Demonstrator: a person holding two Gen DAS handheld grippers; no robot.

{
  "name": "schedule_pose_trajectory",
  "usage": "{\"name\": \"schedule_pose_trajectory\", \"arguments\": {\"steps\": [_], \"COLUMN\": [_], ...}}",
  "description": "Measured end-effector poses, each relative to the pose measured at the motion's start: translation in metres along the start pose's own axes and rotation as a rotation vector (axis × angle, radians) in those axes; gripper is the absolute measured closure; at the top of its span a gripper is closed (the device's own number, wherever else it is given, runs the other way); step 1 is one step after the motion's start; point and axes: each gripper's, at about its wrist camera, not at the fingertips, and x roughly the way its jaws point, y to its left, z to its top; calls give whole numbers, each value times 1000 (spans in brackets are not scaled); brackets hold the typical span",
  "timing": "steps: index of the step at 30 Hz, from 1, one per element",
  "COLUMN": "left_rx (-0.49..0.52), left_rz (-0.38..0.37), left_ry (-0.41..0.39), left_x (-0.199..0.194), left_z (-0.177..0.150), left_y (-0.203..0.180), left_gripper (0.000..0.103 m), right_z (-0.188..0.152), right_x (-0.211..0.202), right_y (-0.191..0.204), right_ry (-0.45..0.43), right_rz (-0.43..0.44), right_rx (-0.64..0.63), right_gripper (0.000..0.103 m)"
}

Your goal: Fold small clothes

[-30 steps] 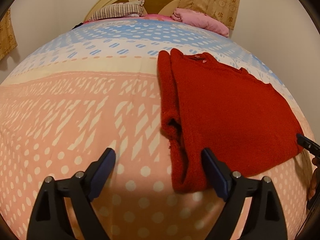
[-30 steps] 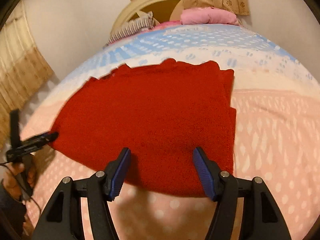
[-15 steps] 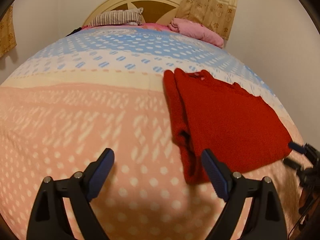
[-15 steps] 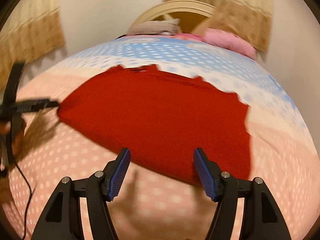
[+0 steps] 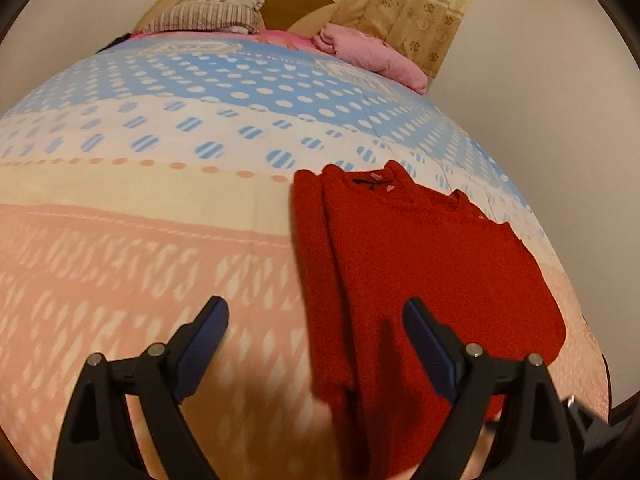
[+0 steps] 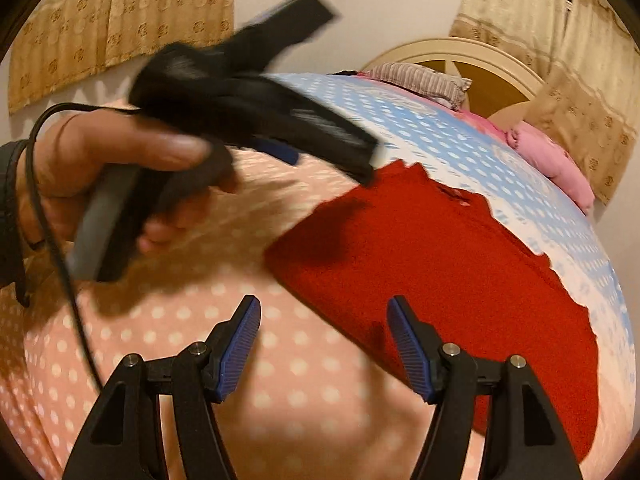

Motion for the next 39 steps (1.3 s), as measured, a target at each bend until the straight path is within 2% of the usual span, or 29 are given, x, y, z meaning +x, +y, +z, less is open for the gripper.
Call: {"name": "schedule_pose_trajectory", "arguments": {"steps": [3,10,15,16,18,19,20,21,30,39], "left_rx": [-20,-30,-48,-53,-58,-74,-111,-139,-156,-189], "left_rz": [-36,-38,-39,-39,-57,-115,-163,-174,-172,-176], "left_ry": [15,38,26,26,33,70,81,79,55,55], "left_x": [17,42,52,53,54,59,61,61,44,31], "left_z": [10,26,30,31,34,35,35,36,44,58], "left_y": [5,7,11,12,15,17,21,24,14,-11], "left_gripper": [11,15,24,30,57,86,86,86,89,89], "right_z": [3,12,16,16,15,15,14,14,7,0], "right_x": [8,22,32,32,30,28,26,23,0,-22], "right_y": [5,15,19,19,18,17,17,17,1,-36], "right_ry": [-5,2,20,18,12,5,-5,-13,-68,-122], "right_rz": [-18,-47,-36,-26,-5,1,5,8,56,97], "right_rx": [-7,-53,-77,-75,-72,-72,-70,-68,20,170], "right_gripper": [36,39,64,69,87,90,92,93,95,97]}}
